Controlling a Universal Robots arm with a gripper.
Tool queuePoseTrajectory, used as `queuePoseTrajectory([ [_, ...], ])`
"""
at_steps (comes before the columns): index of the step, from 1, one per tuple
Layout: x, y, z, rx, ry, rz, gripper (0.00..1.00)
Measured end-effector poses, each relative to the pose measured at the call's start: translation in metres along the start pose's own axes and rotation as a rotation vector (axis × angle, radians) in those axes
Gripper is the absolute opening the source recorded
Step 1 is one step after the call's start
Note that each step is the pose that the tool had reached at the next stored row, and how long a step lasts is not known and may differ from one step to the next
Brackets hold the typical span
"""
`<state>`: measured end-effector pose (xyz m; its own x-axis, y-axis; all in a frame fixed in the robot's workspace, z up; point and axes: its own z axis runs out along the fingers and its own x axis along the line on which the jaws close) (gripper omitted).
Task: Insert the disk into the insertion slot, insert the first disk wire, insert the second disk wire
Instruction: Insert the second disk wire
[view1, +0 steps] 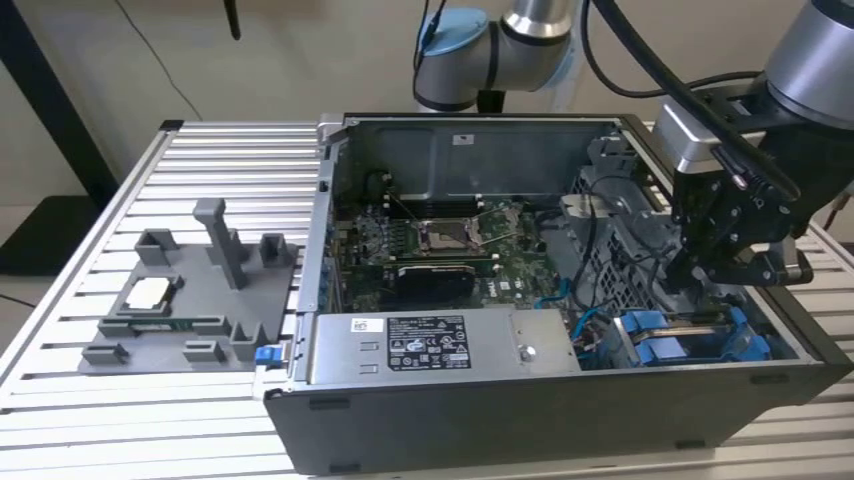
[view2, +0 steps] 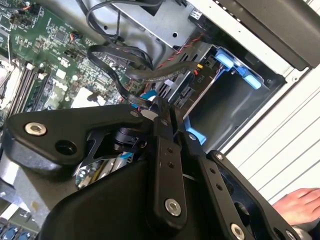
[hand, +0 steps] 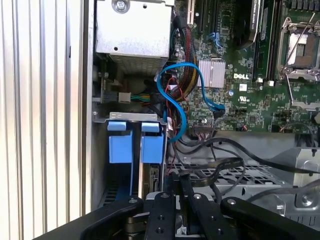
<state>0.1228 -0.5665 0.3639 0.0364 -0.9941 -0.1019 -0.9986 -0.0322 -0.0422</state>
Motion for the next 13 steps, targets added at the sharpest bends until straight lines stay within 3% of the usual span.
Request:
queuePoseTrajectory([
  [13, 0.0008, -0.0026, 0.006, 0.0, 0.0002, 0.0, 0.16],
])
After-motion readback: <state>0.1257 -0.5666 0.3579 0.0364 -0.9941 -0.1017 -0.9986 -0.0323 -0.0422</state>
